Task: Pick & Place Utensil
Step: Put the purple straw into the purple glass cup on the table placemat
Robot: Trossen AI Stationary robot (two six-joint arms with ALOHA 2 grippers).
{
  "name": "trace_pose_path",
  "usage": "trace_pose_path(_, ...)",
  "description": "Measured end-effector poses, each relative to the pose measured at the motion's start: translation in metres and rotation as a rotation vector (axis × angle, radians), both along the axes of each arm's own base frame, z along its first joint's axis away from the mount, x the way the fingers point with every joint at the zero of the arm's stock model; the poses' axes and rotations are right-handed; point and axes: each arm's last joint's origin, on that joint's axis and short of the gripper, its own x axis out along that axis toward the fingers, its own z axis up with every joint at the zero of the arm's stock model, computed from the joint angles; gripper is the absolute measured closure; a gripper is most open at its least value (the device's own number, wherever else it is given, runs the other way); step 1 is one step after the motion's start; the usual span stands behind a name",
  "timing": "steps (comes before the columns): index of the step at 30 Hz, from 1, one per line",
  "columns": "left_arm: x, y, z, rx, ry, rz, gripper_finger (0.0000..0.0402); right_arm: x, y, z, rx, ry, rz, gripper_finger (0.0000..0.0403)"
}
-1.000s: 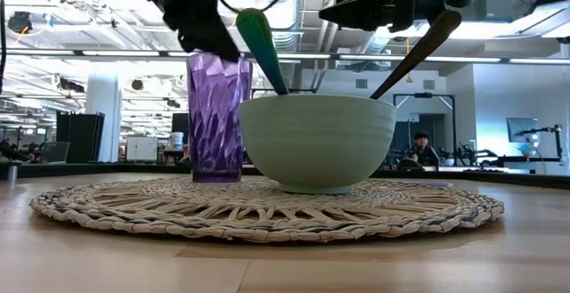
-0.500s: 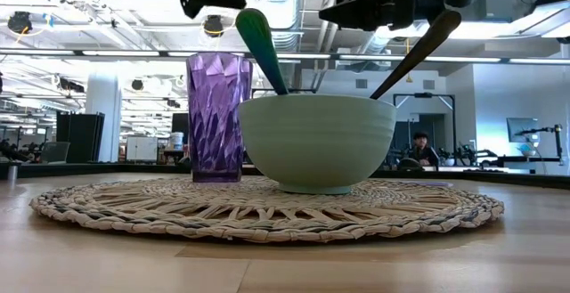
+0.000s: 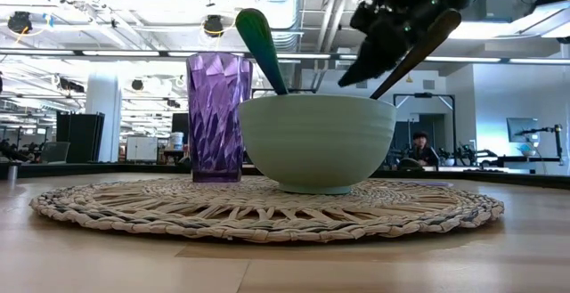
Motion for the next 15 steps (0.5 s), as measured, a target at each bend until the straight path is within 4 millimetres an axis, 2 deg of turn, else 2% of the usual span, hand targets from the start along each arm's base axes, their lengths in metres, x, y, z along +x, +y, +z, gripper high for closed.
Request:
trace_pose_path(6, 0.001, 0.002, 0.000, 0.022, 0.007, 0.009, 0.0388, 0.003, -0.003, -0.018, 0.052, 0.073, -0.138, 0.0347)
trace_pose_path(10, 0.005, 0.003, -0.003, 0.023, 0.019, 0.014, 0.0392, 0.007, -0.013, -0.042, 0.086, 0.163, -0.220, 0.0322)
trace_pose_path(15, 0.008, 0.002, -0.004, 0.027, 0.020, 0.013, 0.0391, 0.014, -0.028, -0.077, 0.116, 0.279, -0.272, 0.0310)
